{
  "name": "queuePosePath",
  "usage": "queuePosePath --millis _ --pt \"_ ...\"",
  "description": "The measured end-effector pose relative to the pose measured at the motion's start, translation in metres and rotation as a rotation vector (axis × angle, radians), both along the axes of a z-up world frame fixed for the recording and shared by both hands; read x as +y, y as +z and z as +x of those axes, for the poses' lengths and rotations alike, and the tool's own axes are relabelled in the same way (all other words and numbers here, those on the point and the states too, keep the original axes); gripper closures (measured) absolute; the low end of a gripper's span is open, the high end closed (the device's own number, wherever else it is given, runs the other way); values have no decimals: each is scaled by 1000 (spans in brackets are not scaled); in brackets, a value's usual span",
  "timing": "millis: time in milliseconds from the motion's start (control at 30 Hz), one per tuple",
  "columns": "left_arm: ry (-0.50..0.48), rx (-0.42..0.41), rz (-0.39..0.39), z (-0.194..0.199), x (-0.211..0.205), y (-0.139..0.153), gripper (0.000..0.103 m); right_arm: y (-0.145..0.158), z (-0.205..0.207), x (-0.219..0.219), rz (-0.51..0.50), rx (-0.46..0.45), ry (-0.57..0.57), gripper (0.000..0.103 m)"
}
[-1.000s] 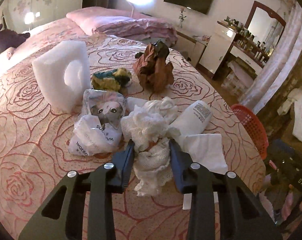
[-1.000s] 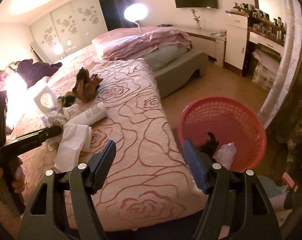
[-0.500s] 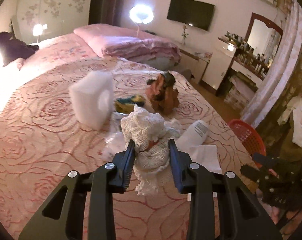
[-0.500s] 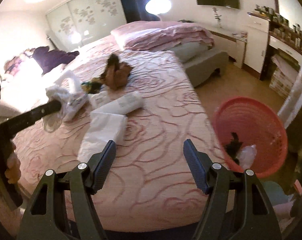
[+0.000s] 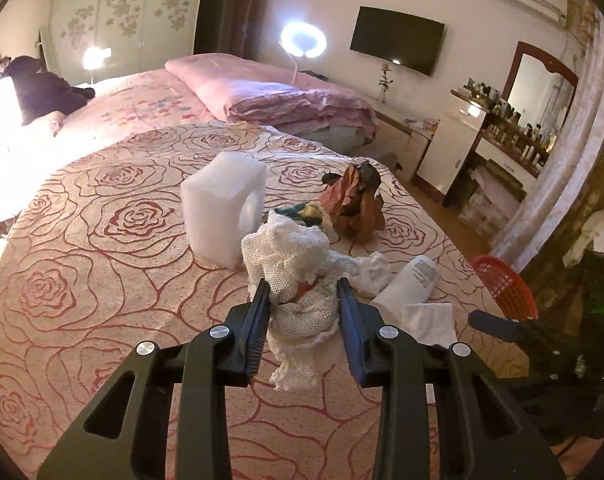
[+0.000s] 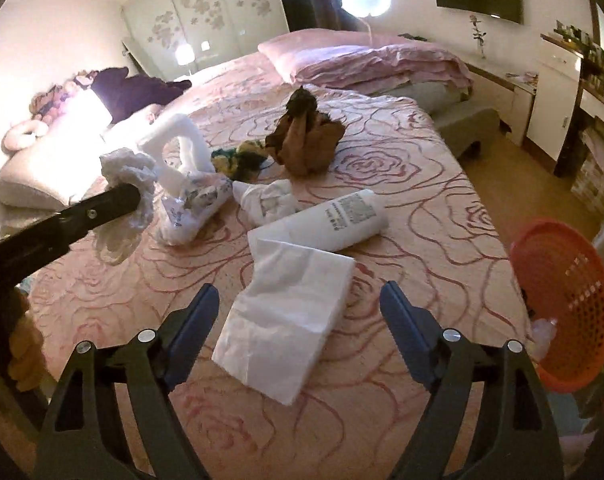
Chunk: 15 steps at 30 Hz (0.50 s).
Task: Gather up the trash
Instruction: 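Grasp the white mesh cloth with the left gripper while the right grasps a white tissue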
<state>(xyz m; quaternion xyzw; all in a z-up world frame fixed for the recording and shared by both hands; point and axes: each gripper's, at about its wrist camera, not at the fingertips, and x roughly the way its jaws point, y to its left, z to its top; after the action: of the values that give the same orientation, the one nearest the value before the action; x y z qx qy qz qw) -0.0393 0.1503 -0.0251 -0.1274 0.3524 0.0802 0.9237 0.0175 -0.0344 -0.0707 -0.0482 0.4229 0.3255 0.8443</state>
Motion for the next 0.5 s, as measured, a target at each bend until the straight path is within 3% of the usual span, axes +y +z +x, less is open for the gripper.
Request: queuePosePath --millis 167,233,400,500 --pt "2 4 -7 0 3 -3 71 -10 3 14 -40 -4 -3 23" --pt "5 5 -10 0 4 -4 71 -13 3 17 -52 -8 -7 28" --pt "8 9 -13 1 6 -6 71 -16 3 16 -73 -9 0 51" --pt "6 12 -12 1 4 -8 71 -16 5 11 -66 -7 -2 60"
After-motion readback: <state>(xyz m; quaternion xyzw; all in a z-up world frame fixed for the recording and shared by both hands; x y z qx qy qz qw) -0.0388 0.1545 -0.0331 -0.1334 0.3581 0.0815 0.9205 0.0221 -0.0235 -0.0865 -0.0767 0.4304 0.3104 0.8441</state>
